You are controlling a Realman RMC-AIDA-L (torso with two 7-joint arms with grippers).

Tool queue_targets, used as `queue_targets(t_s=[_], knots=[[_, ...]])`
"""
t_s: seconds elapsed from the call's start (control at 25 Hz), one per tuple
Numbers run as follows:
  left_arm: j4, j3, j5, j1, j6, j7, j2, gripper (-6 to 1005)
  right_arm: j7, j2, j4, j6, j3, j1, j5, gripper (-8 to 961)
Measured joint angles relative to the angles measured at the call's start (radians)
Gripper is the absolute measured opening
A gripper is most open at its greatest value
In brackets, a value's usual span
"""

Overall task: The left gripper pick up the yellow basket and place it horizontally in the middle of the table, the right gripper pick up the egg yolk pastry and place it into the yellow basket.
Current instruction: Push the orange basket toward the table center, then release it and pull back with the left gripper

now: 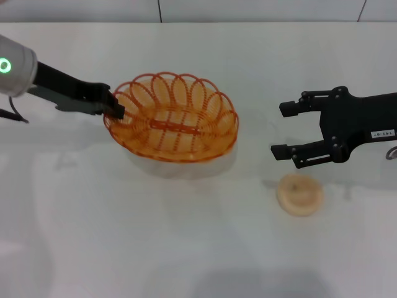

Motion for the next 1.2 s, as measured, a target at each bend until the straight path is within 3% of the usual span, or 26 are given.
queue_targets(t_s=[0.32,0.56,0.92,1.2], knots=[[-0.1,-0.003,-0.022,0.002,-0.064,-0.006,-0.034,80,0.0,0.0,-0.008,-0.025,0.0,-0.003,0.009,816],[-0.11,-0.003,-0.051,0.03,-0.093,-0.045,-0.048,80,0.0,-0.001,-0.01,-0.043,0.001,-0.005,0.013,816],[-0.112,0.002,-0.062,0.038,-0.098,-0.086,-0.038,79,0.003,-0.001,-0.02,-0.055,0.0,-0.007,0.013,816],[-0.119,0.031,-0.026,-0.009,-0.082,-0.102,-0.019,79,0.006,0.002,-0.035,-0.066,-0.003,-0.011,0.013,816]])
